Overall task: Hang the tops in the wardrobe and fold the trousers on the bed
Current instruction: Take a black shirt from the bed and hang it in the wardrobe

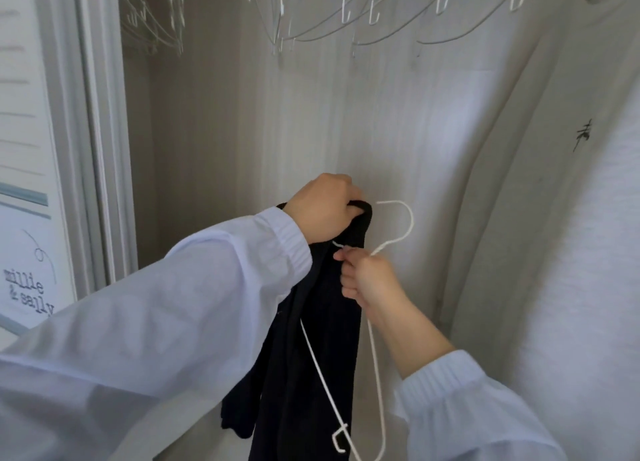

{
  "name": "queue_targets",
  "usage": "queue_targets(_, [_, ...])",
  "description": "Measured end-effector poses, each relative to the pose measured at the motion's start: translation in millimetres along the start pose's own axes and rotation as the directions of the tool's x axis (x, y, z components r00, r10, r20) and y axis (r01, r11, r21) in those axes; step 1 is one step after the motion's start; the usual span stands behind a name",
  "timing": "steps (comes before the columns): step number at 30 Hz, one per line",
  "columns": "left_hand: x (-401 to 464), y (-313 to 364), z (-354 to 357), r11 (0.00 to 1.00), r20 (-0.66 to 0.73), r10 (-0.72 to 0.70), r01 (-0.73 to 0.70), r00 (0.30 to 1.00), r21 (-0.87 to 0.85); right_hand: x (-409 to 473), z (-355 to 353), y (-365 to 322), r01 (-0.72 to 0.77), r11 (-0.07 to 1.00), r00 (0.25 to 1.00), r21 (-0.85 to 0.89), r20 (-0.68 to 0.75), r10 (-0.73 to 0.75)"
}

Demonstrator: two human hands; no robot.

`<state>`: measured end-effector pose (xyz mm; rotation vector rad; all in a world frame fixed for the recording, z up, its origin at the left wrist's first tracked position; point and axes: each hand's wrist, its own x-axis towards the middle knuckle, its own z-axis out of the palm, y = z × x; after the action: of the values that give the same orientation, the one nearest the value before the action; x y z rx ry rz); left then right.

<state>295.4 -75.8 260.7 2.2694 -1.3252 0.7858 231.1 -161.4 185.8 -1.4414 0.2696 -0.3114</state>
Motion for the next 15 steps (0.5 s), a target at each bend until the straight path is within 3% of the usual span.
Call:
queue_targets(3, [-9.3, -10.7, -1.5, 0.989, 0.192, 0.130, -0.113, 0.973, -0.093, 4.0, -9.2, -8.7, 0.054, 0.994, 0.998, 0.091, 0.032, -0.057])
queue_targets(5, [-14.0, -21.4, -3.0, 0.988, 0.295, 0.139, -0.151, 0.945, 0.018, 4.6, -20.5, -14.0, 0.120, 0.989, 0.983, 0.089, 0.131, -0.131])
queue_targets(8, [-14.7, -31.6, 1.8, 0.978, 0.280, 0.138, -0.175, 0.950, 0.109, -0.6, -27.3, -17.1, 0.094, 0.980, 0.938, 0.174, 0.315, -0.146])
queue_targets(10, [-13.1, -35.9, 2.4, 0.993, 0.169, 0.116, -0.116, 0.979, -0.014, -2.4, -28.9, -19.6, 0.055, 0.976, 0.886, 0.212, 0.439, -0.146])
queue_targets(12, [-12.0, -39.0, 1.5, 0.963, 0.096, 0.049, -0.022, 0.994, -0.267, -3.3, -33.2, -25.2, -0.017, 0.965, 0.826, 0.262, 0.547, -0.135])
queue_targets(15, [-9.3, -42.4, 0.7, 0.885, 0.110, -0.049, 0.094, 0.993, -0.456, 3.4, -44.9, -24.7, -0.136, 0.961, 0.765, 0.242, 0.642, -0.054])
